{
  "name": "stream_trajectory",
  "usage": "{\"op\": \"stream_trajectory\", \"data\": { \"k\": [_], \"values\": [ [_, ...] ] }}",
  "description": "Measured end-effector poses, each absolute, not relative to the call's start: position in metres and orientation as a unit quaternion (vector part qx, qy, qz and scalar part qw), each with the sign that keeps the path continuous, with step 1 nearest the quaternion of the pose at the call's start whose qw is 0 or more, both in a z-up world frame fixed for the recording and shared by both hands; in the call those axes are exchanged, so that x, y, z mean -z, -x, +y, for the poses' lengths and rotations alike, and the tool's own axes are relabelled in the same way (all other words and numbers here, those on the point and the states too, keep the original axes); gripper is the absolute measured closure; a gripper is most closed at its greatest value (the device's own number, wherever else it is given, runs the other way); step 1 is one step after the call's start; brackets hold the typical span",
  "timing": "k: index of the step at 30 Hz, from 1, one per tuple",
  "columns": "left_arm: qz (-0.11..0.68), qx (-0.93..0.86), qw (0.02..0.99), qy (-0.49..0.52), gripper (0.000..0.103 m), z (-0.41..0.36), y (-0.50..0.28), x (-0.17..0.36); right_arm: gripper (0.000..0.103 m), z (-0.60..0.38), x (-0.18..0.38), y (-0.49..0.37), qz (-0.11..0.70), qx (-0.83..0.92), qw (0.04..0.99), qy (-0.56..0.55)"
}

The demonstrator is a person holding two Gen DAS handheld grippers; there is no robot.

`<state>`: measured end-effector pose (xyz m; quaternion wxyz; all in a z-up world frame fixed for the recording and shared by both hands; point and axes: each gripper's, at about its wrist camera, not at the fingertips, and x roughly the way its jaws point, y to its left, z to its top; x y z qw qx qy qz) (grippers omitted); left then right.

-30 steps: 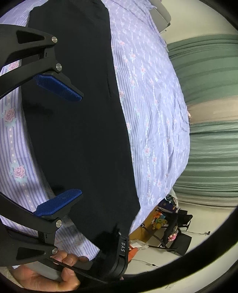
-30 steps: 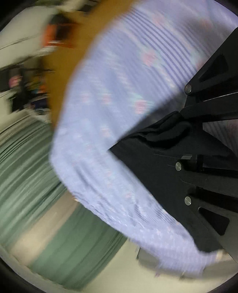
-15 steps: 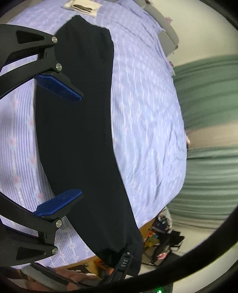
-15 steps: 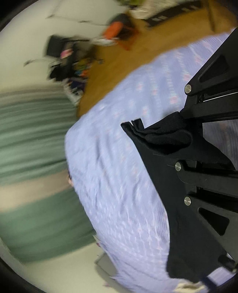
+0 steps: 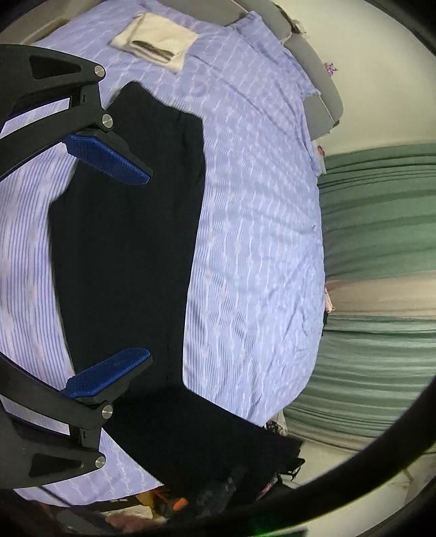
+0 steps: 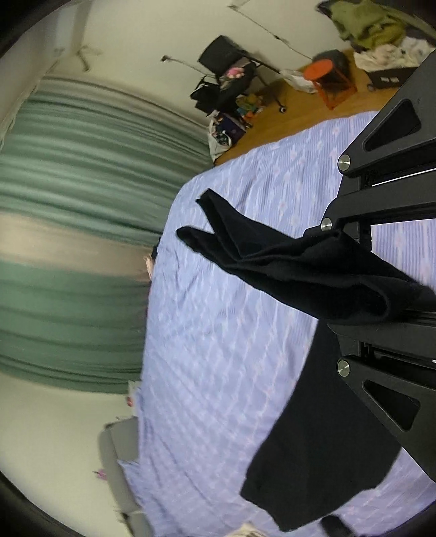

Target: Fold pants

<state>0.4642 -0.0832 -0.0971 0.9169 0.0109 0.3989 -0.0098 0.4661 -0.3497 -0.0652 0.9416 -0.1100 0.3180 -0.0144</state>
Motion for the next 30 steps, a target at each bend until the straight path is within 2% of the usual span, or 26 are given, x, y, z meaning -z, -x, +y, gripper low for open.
{"op": "stream_trajectory", "data": {
  "k": [6, 16, 17, 18, 19, 20, 21, 26, 30],
  "values": [
    [0.389, 0.010, 0.921, -0.035, 0.003, -0.001, -0.466, 0.103, 0.097, -0.250, 0.104, -0.491, 0.356, -0.001, 0.924, 0.139],
    [0.445, -0.007, 0.895, -0.027, 0.003, 0.069, -0.484, 0.183, 0.096, -0.138, 0.248, -0.510, 0.478, -0.053, 0.864, 0.150],
    [0.450, -0.008, 0.893, -0.027, 0.003, 0.072, -0.486, 0.191, 0.093, -0.133, 0.258, -0.509, 0.491, -0.061, 0.858, 0.139],
    [0.453, -0.009, 0.891, -0.027, 0.003, 0.075, -0.487, 0.195, 0.086, -0.131, 0.265, -0.506, 0.501, -0.068, 0.854, 0.126],
    [0.457, -0.013, 0.889, -0.026, 0.003, 0.078, -0.489, 0.200, 0.081, -0.132, 0.268, -0.501, 0.508, -0.073, 0.850, 0.118],
    [0.460, -0.015, 0.888, -0.024, 0.003, 0.079, -0.491, 0.203, 0.070, -0.130, 0.271, -0.497, 0.510, -0.086, 0.849, 0.111],
    [0.461, -0.015, 0.887, -0.022, 0.003, 0.081, -0.493, 0.207, 0.067, -0.129, 0.273, -0.492, 0.512, -0.100, 0.847, 0.101],
    [0.457, -0.002, 0.889, -0.026, 0.003, 0.077, -0.499, 0.212, 0.066, -0.135, 0.252, -0.451, 0.502, -0.165, 0.848, 0.040],
    [0.443, 0.055, 0.894, -0.026, 0.003, 0.059, -0.503, 0.213, 0.066, -0.171, 0.228, -0.421, 0.470, -0.116, 0.875, 0.006]
  ]
}}
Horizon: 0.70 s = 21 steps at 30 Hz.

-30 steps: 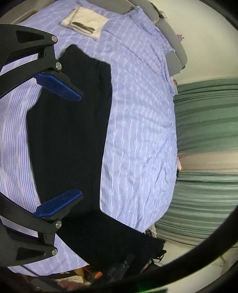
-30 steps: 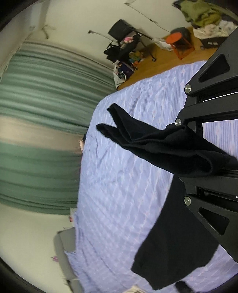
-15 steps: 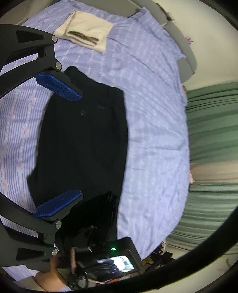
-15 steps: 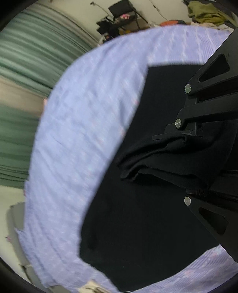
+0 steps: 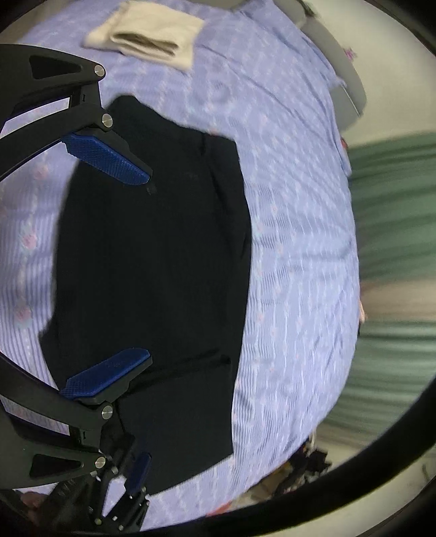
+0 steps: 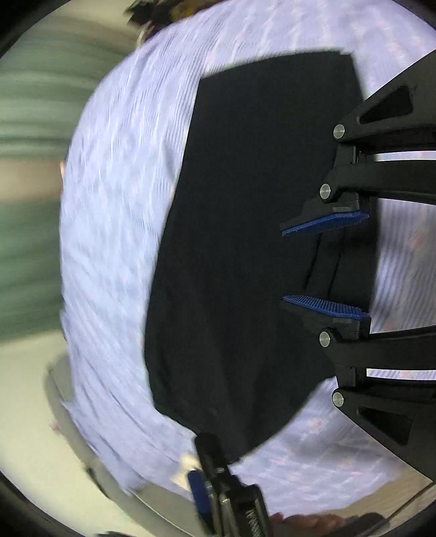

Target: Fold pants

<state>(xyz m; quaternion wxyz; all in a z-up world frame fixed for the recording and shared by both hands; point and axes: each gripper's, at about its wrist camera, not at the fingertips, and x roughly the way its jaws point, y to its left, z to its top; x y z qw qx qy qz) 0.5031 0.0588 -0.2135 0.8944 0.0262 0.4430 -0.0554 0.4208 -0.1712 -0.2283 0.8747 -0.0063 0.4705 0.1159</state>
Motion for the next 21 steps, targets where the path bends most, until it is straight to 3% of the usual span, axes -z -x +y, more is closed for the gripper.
{"op": "stream_trajectory", "data": {
  "k": [5, 12, 18, 21],
  "values": [
    [0.440, 0.179, 0.880, 0.020, 0.011, 0.029, -0.510, 0.225, 0.066, -0.213, 0.236, -0.412, 0.480, -0.061, 0.874, -0.032],
    [0.505, 0.276, 0.815, 0.060, 0.045, -0.028, -0.524, 0.273, 0.066, -0.243, 0.254, -0.413, 0.484, -0.016, 0.871, -0.084],
    [0.548, 0.254, 0.790, 0.099, 0.057, -0.042, -0.531, 0.304, 0.066, -0.261, 0.262, -0.409, 0.488, -0.008, 0.867, -0.104],
    [0.560, 0.243, 0.784, 0.114, 0.057, -0.047, -0.533, 0.312, 0.066, -0.263, 0.265, -0.409, 0.489, -0.007, 0.866, -0.103]
  ]
}}
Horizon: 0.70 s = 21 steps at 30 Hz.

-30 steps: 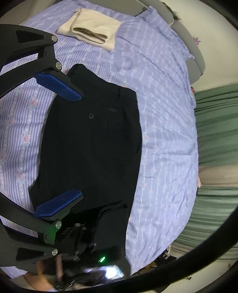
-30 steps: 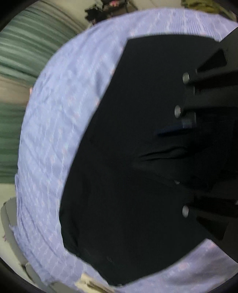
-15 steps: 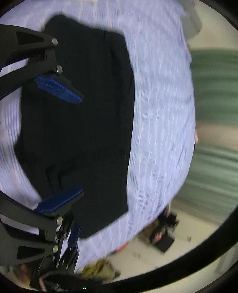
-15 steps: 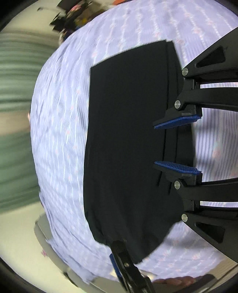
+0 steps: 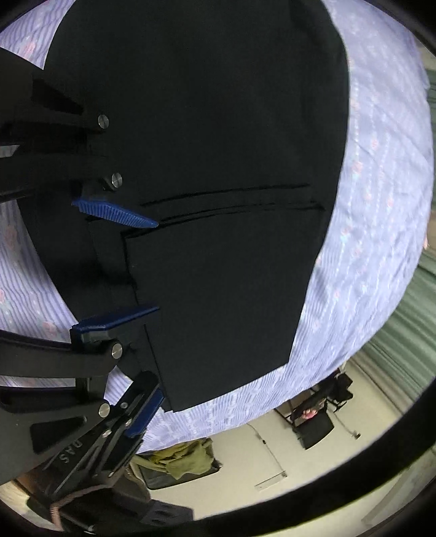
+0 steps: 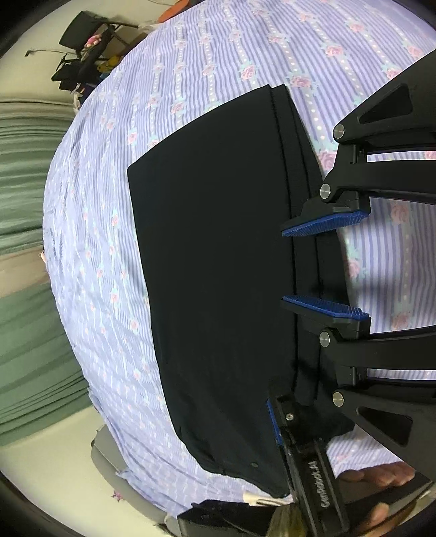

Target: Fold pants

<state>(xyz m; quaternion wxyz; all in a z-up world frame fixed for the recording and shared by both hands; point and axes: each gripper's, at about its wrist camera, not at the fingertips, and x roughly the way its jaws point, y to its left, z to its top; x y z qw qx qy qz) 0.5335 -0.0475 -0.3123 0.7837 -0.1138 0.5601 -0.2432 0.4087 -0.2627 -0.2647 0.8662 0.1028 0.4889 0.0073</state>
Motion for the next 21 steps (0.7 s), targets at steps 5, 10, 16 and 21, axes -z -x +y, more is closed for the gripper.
{"op": "stream_trajectory", "data": {
  "k": [5, 10, 16, 21],
  "values": [
    [0.582, 0.211, 0.772, 0.144, 0.057, -0.050, -0.542, 0.324, 0.066, -0.266, 0.263, -0.412, 0.487, -0.010, 0.867, -0.109],
    [0.600, 0.171, 0.761, 0.179, 0.101, -0.049, -0.546, 0.335, 0.066, -0.265, 0.258, -0.415, 0.483, -0.013, 0.869, -0.107],
    [0.549, 0.181, 0.787, 0.215, 0.100, -0.030, -0.531, 0.295, 0.066, -0.260, 0.244, -0.413, 0.470, -0.023, 0.877, -0.097],
    [0.536, 0.175, 0.800, 0.206, 0.100, -0.023, -0.507, 0.289, 0.066, -0.254, 0.239, -0.413, 0.463, -0.035, 0.881, -0.097]
  ]
}}
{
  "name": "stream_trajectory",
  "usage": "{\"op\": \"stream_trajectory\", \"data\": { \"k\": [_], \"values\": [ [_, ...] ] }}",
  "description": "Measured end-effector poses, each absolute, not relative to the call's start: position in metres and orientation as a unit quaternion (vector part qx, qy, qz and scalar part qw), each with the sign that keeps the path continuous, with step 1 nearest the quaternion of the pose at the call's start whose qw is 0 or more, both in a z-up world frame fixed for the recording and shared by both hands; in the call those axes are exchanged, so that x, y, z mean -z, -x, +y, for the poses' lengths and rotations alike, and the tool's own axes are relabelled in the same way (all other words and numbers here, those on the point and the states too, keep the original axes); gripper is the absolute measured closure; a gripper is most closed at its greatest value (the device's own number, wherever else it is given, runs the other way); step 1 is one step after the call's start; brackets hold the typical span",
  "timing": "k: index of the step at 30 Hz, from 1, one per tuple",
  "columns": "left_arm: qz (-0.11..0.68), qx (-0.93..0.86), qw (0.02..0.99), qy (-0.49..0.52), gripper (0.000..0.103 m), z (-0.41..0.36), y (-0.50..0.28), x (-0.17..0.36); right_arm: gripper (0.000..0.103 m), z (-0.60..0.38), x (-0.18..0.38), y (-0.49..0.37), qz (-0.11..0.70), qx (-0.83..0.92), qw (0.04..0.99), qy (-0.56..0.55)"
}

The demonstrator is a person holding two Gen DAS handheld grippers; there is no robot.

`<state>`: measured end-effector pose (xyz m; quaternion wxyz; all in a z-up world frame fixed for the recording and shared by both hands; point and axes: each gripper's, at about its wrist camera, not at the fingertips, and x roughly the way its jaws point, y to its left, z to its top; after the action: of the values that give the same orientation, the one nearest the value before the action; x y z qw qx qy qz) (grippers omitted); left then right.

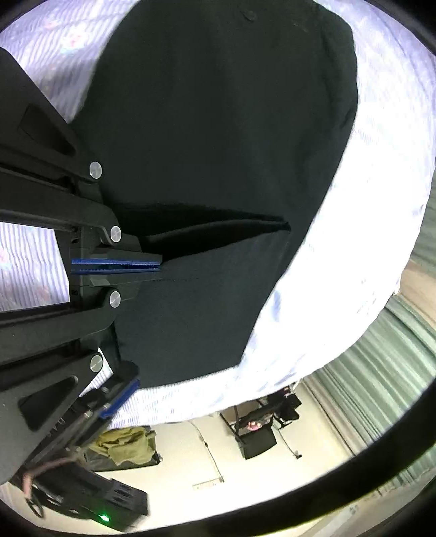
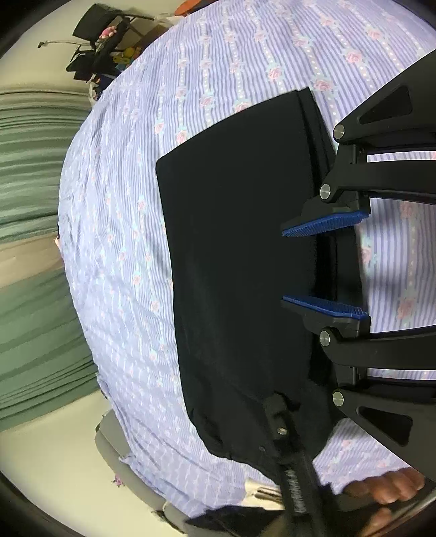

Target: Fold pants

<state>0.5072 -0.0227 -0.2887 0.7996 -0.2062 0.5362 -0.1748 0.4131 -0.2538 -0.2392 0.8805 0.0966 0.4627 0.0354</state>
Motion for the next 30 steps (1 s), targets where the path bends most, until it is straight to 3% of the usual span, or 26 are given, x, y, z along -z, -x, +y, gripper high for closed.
{"op": "stream_trajectory", "data": {
  "k": [5, 14, 16, 18, 30],
  "values": [
    [0.566, 0.157, 0.786, 0.193, 0.100, -0.028, -0.509, 0.320, 0.066, -0.244, 0.258, -0.421, 0.484, -0.050, 0.869, -0.093],
    [0.576, 0.157, 0.789, 0.145, 0.096, -0.029, -0.507, 0.324, 0.066, -0.227, 0.302, -0.435, 0.525, -0.065, 0.846, -0.067],
    [0.572, 0.146, 0.798, 0.122, 0.073, -0.028, -0.506, 0.319, 0.066, -0.223, 0.305, -0.436, 0.525, -0.068, 0.846, -0.060],
    [0.560, 0.140, 0.808, 0.115, 0.061, -0.024, -0.507, 0.314, 0.066, -0.222, 0.307, -0.437, 0.524, -0.071, 0.847, -0.059],
    [0.561, 0.169, 0.778, 0.227, 0.066, -0.007, -0.571, 0.347, 0.066, -0.215, 0.313, -0.431, 0.517, -0.062, 0.852, -0.063]
  ]
}}
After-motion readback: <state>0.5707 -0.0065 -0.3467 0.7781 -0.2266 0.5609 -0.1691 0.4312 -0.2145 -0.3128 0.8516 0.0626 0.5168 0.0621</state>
